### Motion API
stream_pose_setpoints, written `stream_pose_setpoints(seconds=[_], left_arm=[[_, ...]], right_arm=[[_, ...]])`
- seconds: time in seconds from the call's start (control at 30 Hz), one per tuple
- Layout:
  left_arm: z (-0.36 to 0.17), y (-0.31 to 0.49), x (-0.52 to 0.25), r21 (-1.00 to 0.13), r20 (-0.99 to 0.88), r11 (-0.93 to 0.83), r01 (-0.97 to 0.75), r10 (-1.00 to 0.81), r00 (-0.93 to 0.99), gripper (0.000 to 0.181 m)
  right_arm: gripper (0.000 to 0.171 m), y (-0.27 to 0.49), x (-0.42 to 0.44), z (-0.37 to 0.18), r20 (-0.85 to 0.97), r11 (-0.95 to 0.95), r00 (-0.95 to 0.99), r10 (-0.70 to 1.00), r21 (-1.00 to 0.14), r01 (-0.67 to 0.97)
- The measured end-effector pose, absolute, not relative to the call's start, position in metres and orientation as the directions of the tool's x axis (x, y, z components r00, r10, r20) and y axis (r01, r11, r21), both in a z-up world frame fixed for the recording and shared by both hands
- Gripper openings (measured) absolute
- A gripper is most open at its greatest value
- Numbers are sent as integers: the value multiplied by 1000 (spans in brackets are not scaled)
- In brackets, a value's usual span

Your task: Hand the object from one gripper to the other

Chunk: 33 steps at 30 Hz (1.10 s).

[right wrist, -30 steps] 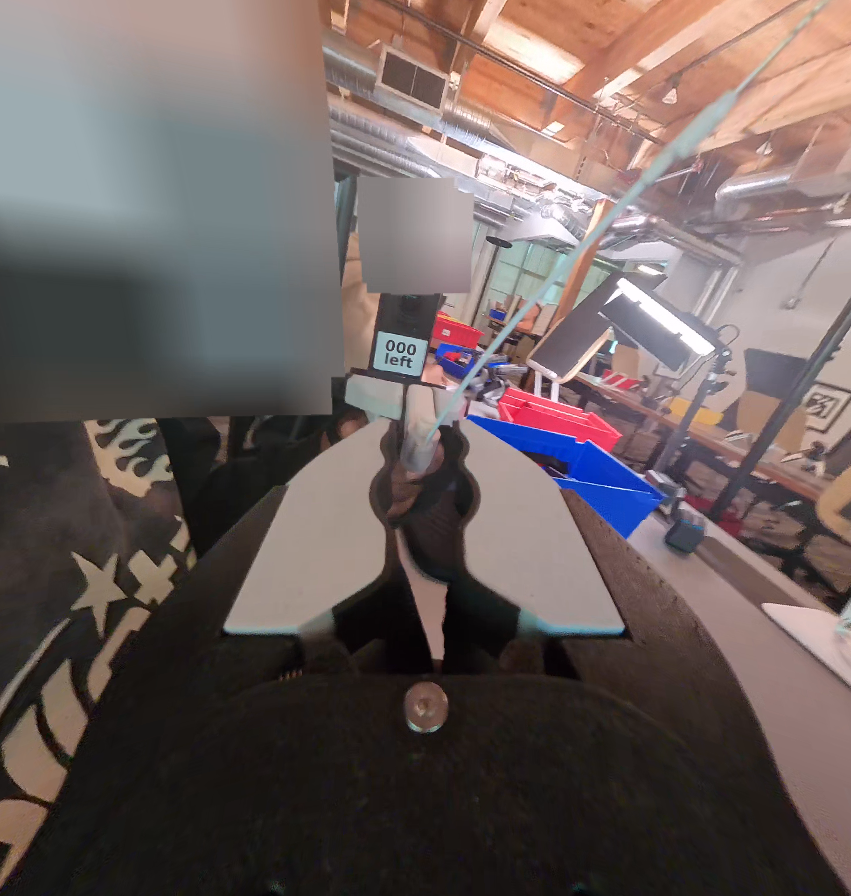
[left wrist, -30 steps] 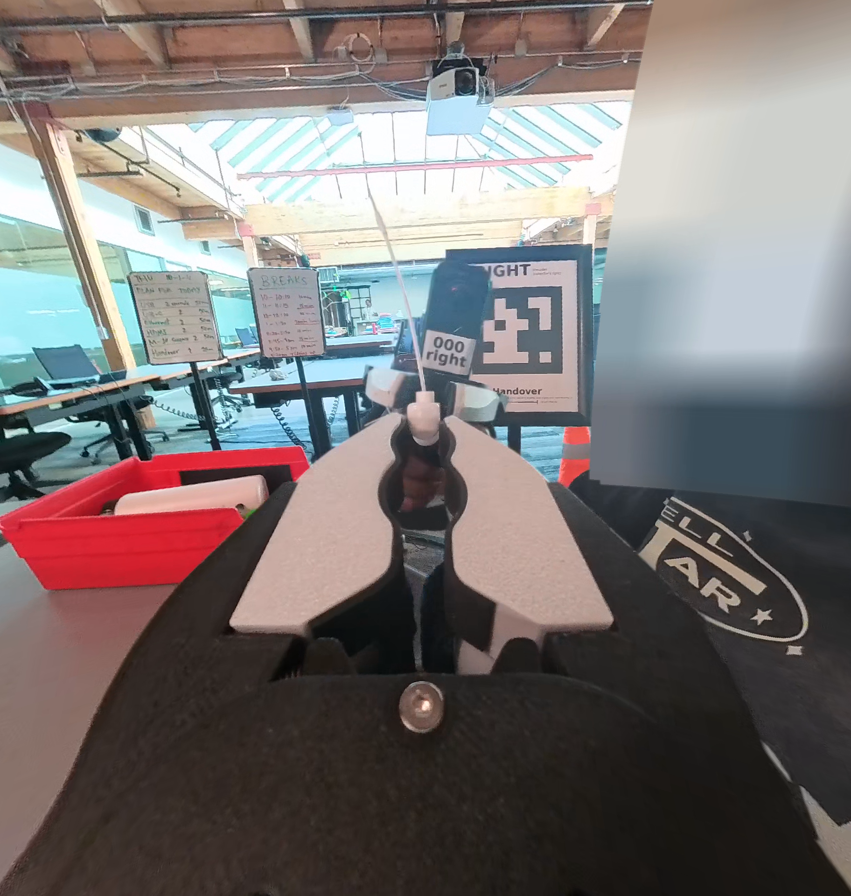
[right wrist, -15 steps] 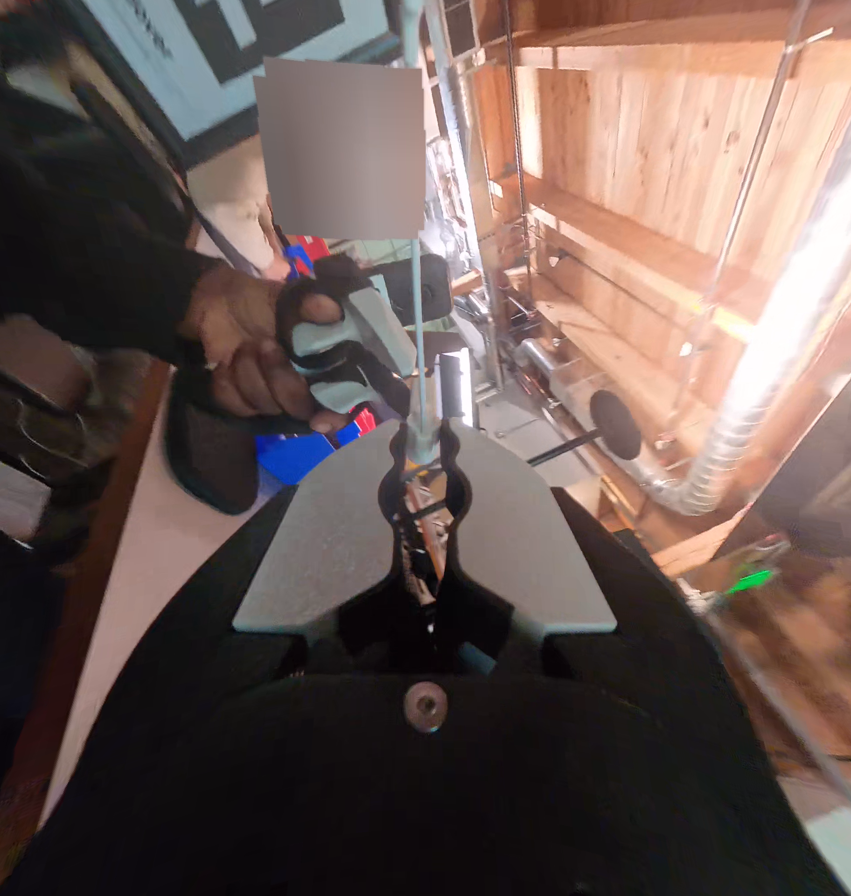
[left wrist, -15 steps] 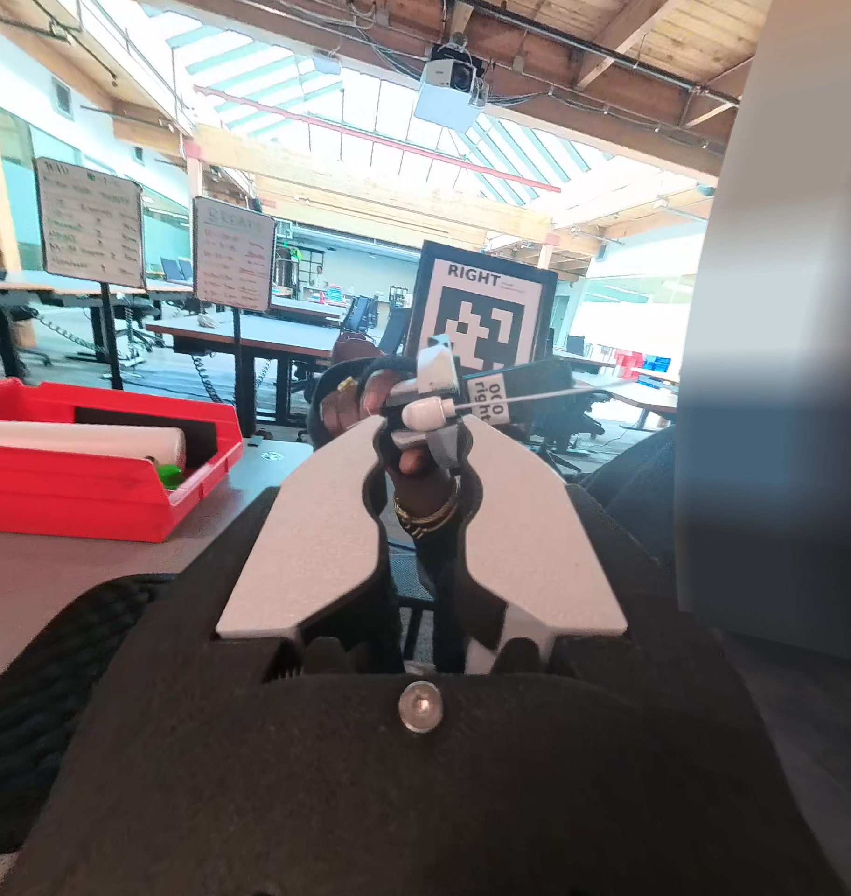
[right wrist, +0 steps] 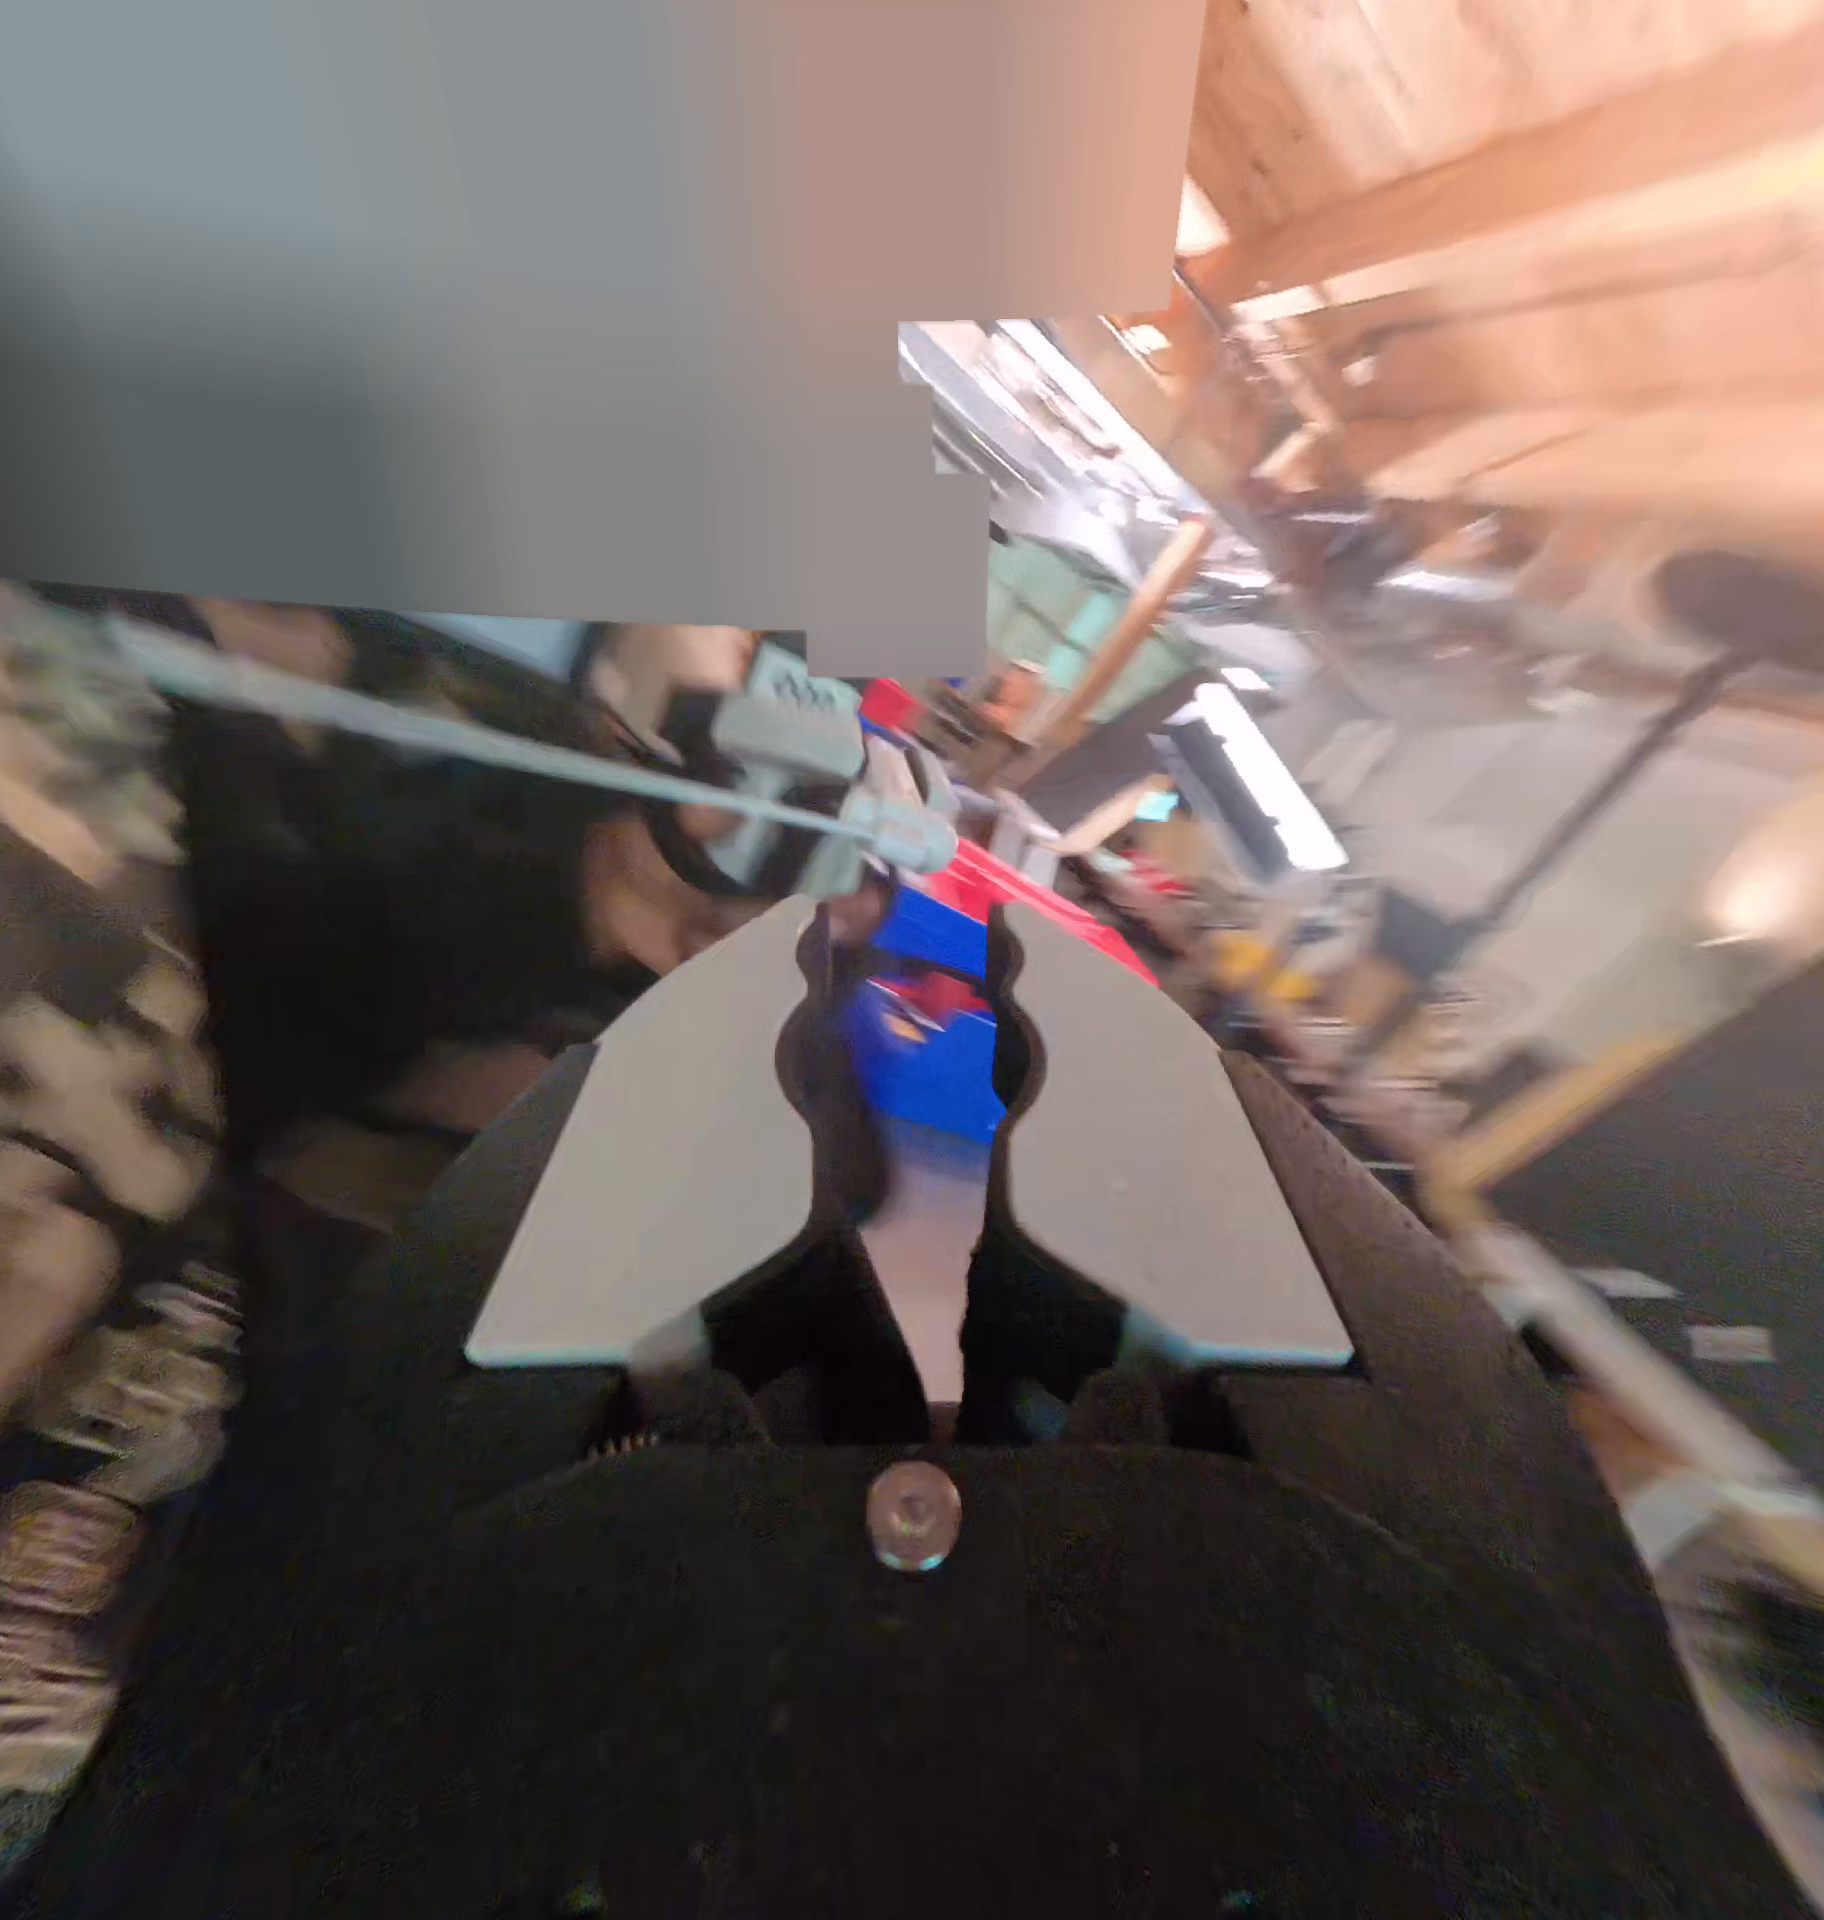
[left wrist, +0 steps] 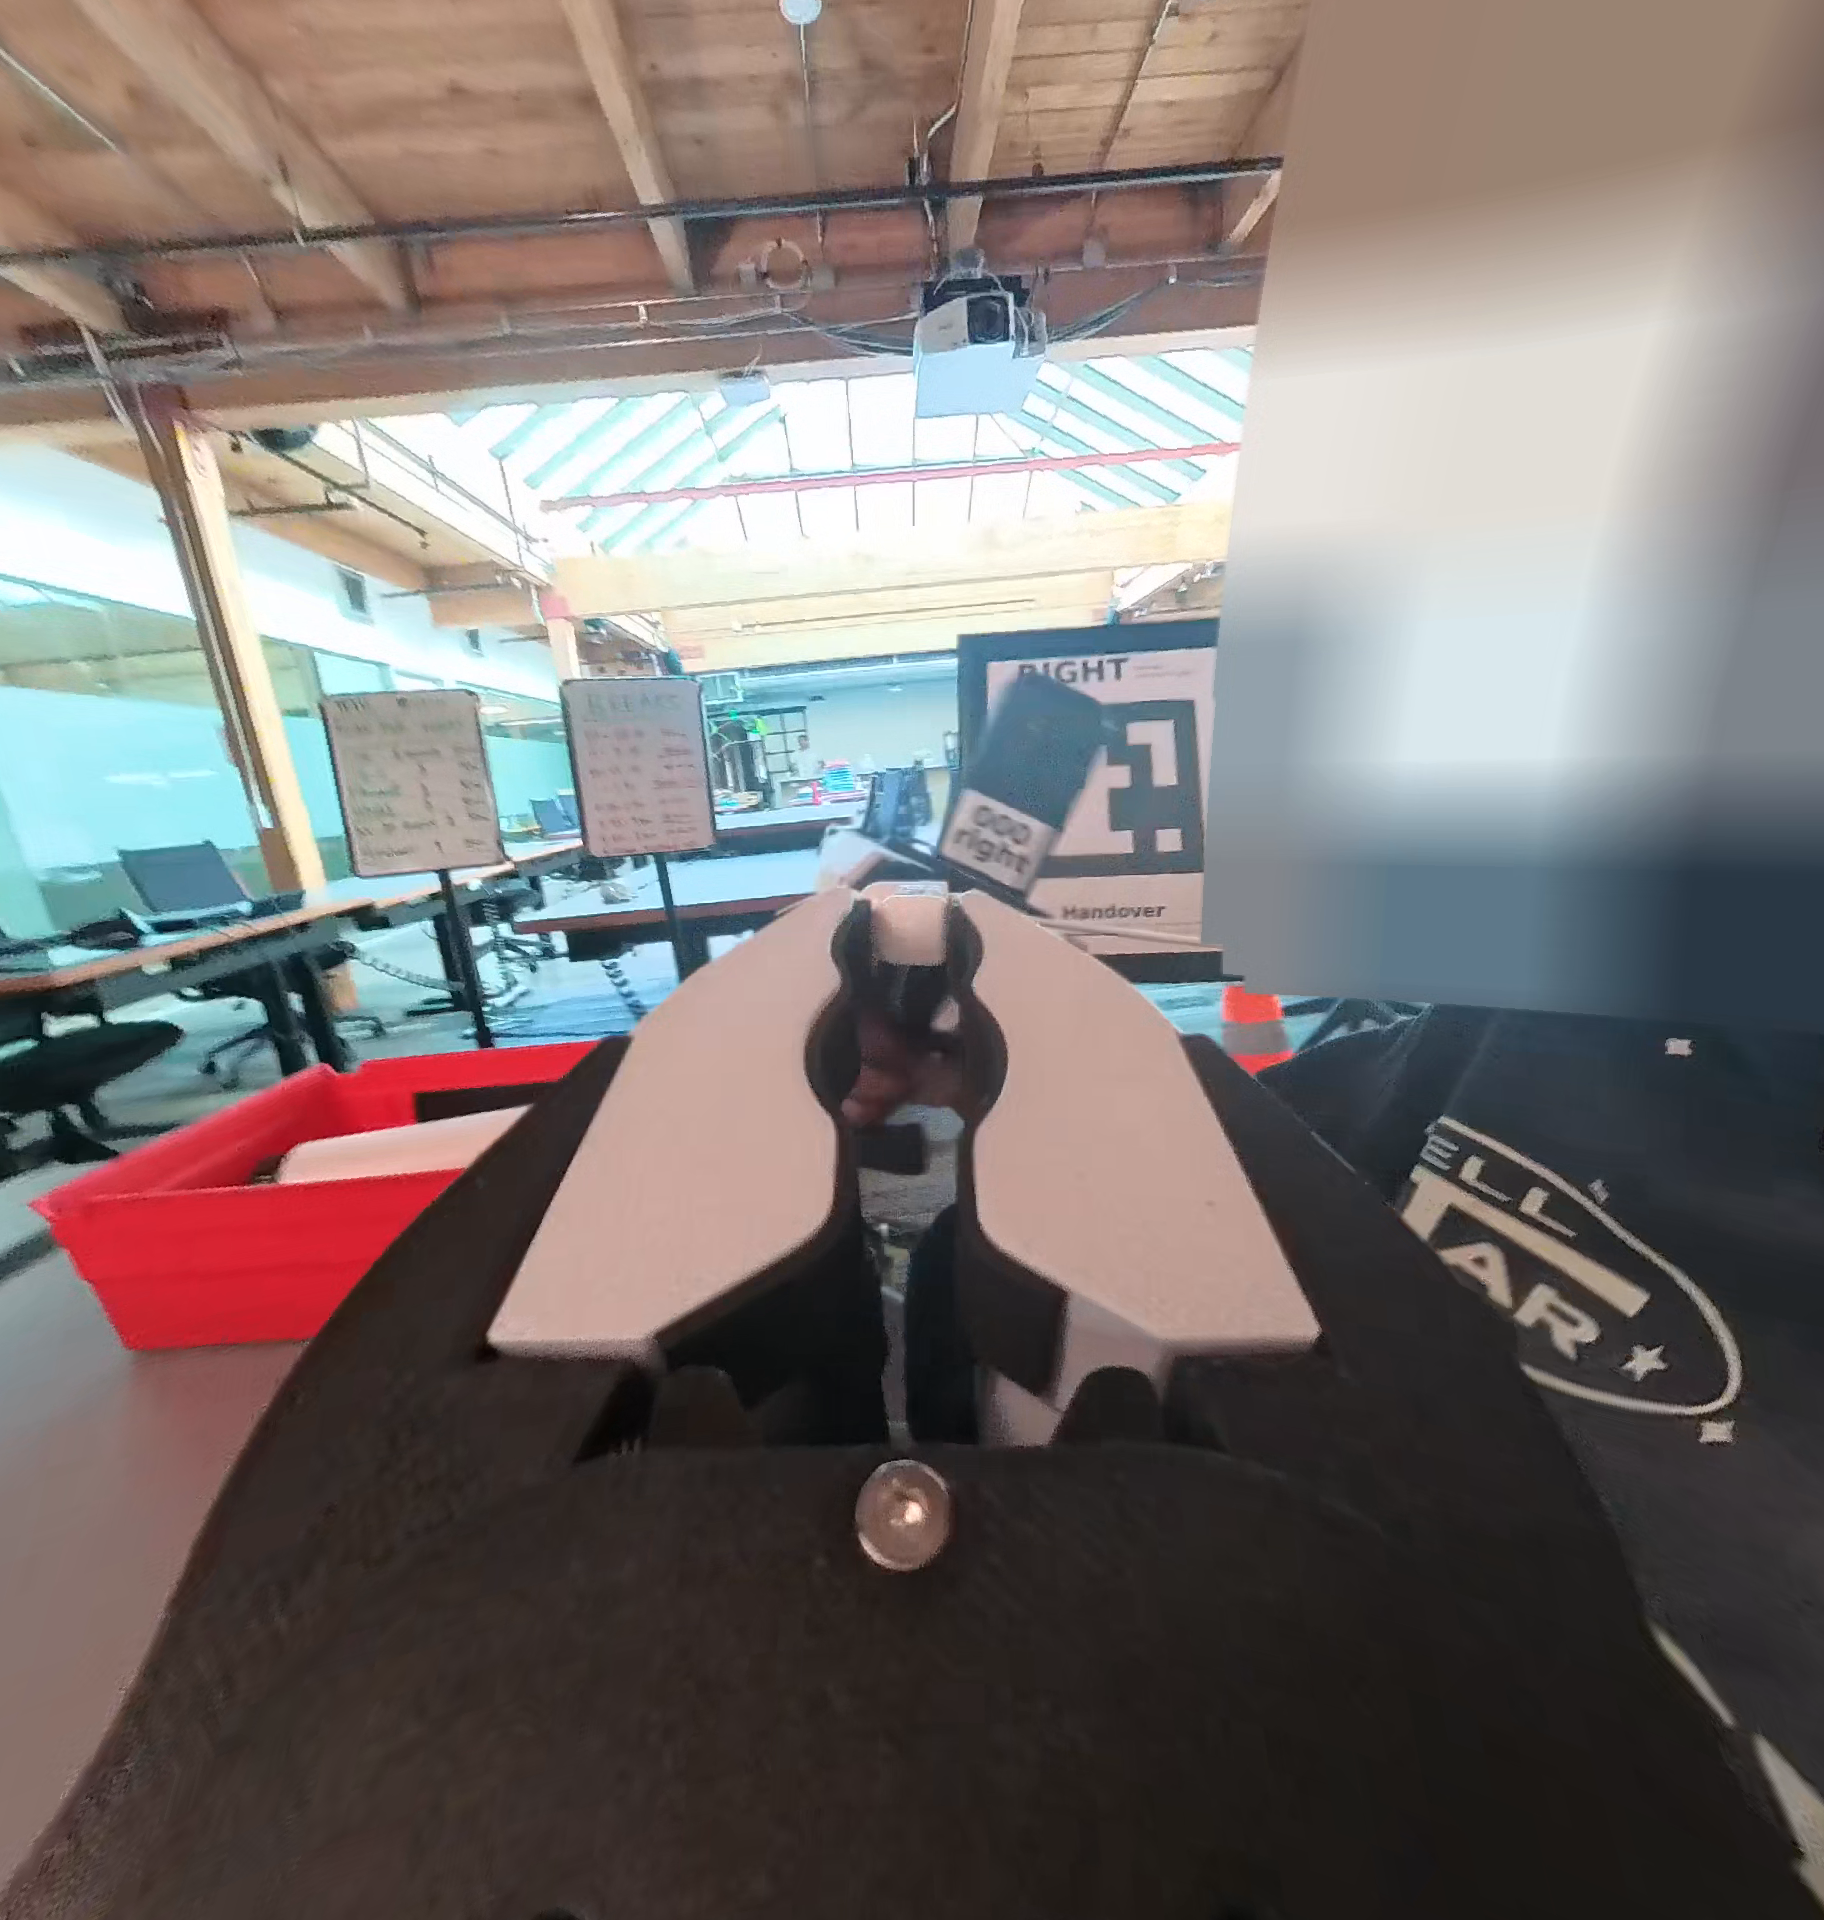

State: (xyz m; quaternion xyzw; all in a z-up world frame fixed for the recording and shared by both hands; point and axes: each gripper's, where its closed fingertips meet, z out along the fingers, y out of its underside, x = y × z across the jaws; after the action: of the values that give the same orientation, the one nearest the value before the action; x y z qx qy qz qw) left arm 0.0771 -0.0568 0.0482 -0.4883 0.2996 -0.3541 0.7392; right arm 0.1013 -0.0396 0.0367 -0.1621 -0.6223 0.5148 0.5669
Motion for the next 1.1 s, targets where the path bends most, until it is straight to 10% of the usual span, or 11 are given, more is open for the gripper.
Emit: stream_pose_setpoints(seconds=[0.17,0.63,0.87,1.1], left_arm=[[43,-57,82,-938,-184,320,136,-788,587,13],[34,-51,88,-951,-194,300,75,-769,609,14],[38,-48,83,-962,38,117,246,-835,549,26],[35,-46,87,-959,66,92,270,-849,524,13]], right_arm=[[48,-38,112,50,-23,-208,-673,739,-958,-196],[25,-49,89,27,273,182,-475,837,-956,-229],[25,-41,92,33,796,753,-35,604,-585,-301],[25,-44,90,29,906,887,77,417,-388,-249]])
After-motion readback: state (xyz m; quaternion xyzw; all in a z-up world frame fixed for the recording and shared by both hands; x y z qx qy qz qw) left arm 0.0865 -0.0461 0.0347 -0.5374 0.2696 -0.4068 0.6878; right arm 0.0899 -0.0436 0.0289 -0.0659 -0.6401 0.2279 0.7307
